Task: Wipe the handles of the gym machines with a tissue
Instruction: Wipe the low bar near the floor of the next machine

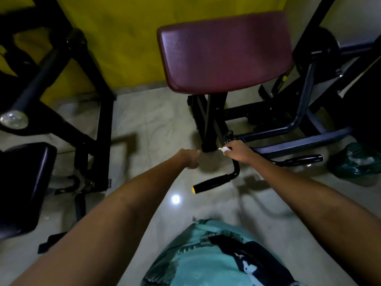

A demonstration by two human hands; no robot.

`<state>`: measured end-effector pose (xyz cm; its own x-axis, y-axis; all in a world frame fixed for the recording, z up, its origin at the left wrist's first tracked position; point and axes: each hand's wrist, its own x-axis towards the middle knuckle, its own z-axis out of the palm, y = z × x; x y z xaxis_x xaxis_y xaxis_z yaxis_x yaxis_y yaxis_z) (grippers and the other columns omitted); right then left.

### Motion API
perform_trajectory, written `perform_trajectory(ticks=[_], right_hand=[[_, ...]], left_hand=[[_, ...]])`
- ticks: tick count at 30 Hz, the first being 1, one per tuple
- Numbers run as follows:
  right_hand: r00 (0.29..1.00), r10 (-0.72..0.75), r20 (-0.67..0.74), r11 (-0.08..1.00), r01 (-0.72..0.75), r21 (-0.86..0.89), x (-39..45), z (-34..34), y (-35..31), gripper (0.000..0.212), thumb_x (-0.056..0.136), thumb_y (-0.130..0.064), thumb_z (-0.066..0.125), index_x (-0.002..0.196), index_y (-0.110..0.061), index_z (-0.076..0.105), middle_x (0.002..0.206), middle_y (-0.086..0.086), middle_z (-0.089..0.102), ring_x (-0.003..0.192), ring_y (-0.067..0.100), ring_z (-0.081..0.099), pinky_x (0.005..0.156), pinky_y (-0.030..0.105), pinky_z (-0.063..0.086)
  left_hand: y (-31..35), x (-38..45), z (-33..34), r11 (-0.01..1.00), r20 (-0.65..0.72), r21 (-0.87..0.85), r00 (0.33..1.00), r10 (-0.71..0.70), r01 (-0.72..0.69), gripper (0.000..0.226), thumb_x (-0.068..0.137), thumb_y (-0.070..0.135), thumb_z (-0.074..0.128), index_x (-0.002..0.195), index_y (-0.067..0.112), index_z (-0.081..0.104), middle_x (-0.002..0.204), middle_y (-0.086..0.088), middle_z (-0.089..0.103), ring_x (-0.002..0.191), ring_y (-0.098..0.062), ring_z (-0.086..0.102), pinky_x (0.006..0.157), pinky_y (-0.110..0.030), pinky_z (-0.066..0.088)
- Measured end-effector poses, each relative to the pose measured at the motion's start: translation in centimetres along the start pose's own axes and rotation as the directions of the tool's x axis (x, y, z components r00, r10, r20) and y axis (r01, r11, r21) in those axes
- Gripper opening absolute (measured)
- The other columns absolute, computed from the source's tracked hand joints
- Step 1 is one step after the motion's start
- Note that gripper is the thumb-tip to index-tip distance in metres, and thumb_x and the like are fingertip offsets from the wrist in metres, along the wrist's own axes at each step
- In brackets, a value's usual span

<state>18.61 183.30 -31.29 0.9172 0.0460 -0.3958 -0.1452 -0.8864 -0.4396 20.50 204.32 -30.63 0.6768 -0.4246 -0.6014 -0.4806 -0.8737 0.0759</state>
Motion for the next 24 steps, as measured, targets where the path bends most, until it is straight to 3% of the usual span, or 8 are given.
perform_trajectory(ticks=[3, 10, 14, 17, 18, 21, 24], right_hand=[[0.999, 0.04, -0.014, 0.996, -0.039, 0.081, 1.0, 0.1, 0.6, 0.026, 0.09, -0.024, 0.055, 0.087, 0.0, 0.064, 0.088, 0.018, 0.064, 0.085, 0.032, 0.059, 0.068, 0.036, 0.043], [0.972, 0.215, -0.097, 0.961, -0.193, 0.2, 0.3, -0.3, 3.1, 0.027, 0.087, -0.017, 0.055, 0.104, 0.003, 0.063, 0.105, 0.022, 0.064, 0.099, 0.035, 0.059, 0.085, 0.041, 0.047], [0.934, 0.349, -0.072, 0.914, -0.322, 0.246, -0.8, -1.0, 4.9, 0.028, 0.086, -0.016, 0.056, 0.099, 0.007, 0.063, 0.099, 0.024, 0.065, 0.09, 0.035, 0.06, 0.076, 0.041, 0.047], [0.874, 0.479, -0.077, 0.845, -0.435, 0.312, -1.5, -0.7, 5.9, 0.024, 0.083, -0.016, 0.055, 0.09, 0.005, 0.064, 0.092, 0.023, 0.065, 0.082, 0.031, 0.059, 0.065, 0.034, 0.041], [0.851, 0.519, -0.081, 0.817, -0.465, 0.341, -1.8, -0.4, 5.8, 0.023, 0.083, -0.016, 0.055, 0.089, 0.005, 0.064, 0.091, 0.023, 0.065, 0.081, 0.031, 0.059, 0.064, 0.032, 0.038], [0.767, 0.633, -0.105, 0.713, -0.525, 0.465, -2.4, 0.6, 4.5, 0.025, 0.085, -0.015, 0.055, 0.088, 0.009, 0.063, 0.089, 0.021, 0.066, 0.08, 0.031, 0.058, 0.064, 0.031, 0.038], [0.657, 0.748, -0.092, 0.59, -0.594, 0.547, -3.2, 2.3, 2.6, 0.027, 0.087, -0.022, 0.055, 0.082, 0.002, 0.065, 0.084, 0.014, 0.065, 0.08, 0.027, 0.058, 0.069, 0.031, 0.042]], left_hand=[[-0.5, 2.0, -1.6, 0.997, 0.015, 0.045, 0.998, 0.06, -0.061, 0.059, 0.096, 0.028, 0.045, 0.147, 0.009, 0.022, 0.15, -0.012, 0.032, 0.134, -0.028, 0.038, 0.107, -0.04, 0.032], [2.2, 6.5, -5.5, 0.956, 0.109, 0.179, 0.97, 0.216, -0.233, 0.049, 0.097, 0.021, 0.043, 0.142, 0.004, 0.035, 0.144, -0.017, 0.04, 0.131, -0.03, 0.041, 0.102, -0.034, 0.035], [5.1, 9.1, -7.7, 0.89, 0.241, 0.267, 0.92, 0.31, -0.37, 0.043, 0.097, 0.022, 0.042, 0.136, 0.003, 0.044, 0.139, -0.016, 0.046, 0.124, -0.029, 0.048, 0.1, -0.034, 0.039], [7.2, 10.8, -9.6, 0.827, 0.31, 0.324, 0.877, 0.367, -0.46, 0.041, 0.098, 0.018, 0.043, 0.136, 0.002, 0.044, 0.134, -0.017, 0.05, 0.112, -0.028, 0.054, 0.084, -0.03, 0.045], [7.5, 11.4, -10.1, 0.79, 0.333, 0.344, 0.852, 0.403, -0.508, 0.039, 0.098, 0.016, 0.043, 0.135, 0.002, 0.045, 0.133, -0.018, 0.051, 0.109, -0.028, 0.055, 0.081, -0.03, 0.046], [8.2, 13.8, -10.7, 0.624, 0.412, 0.44, 0.763, 0.499, -0.646, 0.041, 0.095, 0.019, 0.047, 0.133, 0.003, 0.048, 0.136, -0.016, 0.049, 0.12, -0.03, 0.05, 0.099, -0.034, 0.039], [8.4, 16.0, -10.5, 0.462, 0.502, 0.533, 0.704, 0.502, -0.709, 0.042, 0.095, 0.026, 0.047, 0.131, 0.005, 0.051, 0.135, -0.011, 0.051, 0.12, -0.028, 0.051, 0.102, -0.035, 0.038]])
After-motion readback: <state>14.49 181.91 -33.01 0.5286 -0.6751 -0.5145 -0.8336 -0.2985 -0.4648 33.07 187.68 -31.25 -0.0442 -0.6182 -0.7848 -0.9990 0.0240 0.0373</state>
